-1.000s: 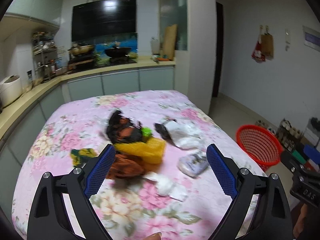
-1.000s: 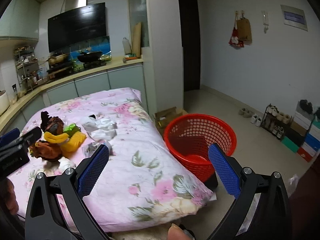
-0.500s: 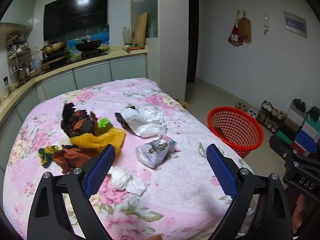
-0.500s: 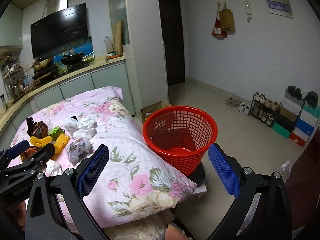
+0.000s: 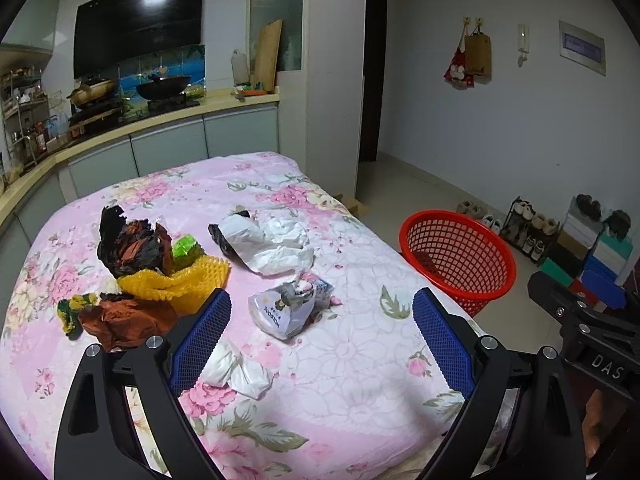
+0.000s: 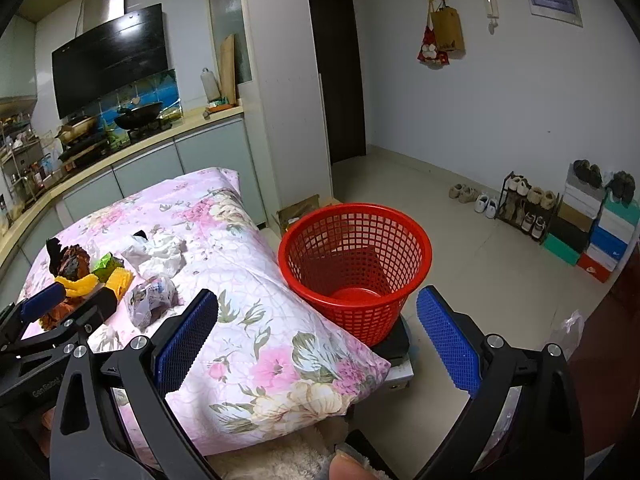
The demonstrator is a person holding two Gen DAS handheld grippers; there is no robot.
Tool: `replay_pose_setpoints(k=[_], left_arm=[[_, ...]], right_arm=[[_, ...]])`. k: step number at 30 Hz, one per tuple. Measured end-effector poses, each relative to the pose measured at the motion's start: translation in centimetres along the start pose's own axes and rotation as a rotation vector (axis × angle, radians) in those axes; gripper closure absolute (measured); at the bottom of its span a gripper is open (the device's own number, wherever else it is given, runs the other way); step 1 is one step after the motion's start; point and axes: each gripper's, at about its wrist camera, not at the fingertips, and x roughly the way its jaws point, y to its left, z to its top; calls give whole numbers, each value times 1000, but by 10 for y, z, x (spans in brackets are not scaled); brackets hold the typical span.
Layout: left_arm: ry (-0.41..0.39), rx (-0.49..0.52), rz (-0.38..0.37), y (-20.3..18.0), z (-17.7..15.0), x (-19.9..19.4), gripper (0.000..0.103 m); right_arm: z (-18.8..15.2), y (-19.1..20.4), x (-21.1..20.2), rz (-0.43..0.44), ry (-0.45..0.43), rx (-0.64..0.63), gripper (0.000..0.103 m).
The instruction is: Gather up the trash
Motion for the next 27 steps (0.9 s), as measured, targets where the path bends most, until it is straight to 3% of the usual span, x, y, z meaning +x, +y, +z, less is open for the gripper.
replay_pose_setpoints(k=[27], left_arm=[[-3,13,31,-5,7,17,14]], right_arm=[[8,-15,11,-26,-19,31,7]])
